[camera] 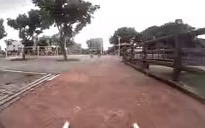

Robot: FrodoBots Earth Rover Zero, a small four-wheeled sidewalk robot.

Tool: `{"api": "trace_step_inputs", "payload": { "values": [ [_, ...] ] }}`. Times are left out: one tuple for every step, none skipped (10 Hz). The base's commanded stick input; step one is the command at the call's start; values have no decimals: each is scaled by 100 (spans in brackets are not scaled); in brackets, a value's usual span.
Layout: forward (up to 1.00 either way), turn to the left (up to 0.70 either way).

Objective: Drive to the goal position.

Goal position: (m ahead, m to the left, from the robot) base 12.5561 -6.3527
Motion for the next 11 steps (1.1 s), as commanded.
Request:
{"api": "trace_step_inputs", "payload": {
  "values": [
    [70, 0],
    [70, 0],
    [70, 0],
    [70, 0],
    [70, 0],
    [70, 0],
    [70, 0],
    [70, 0],
    [70, 0],
    [70, 0],
    [70, 0]
  ]
}}
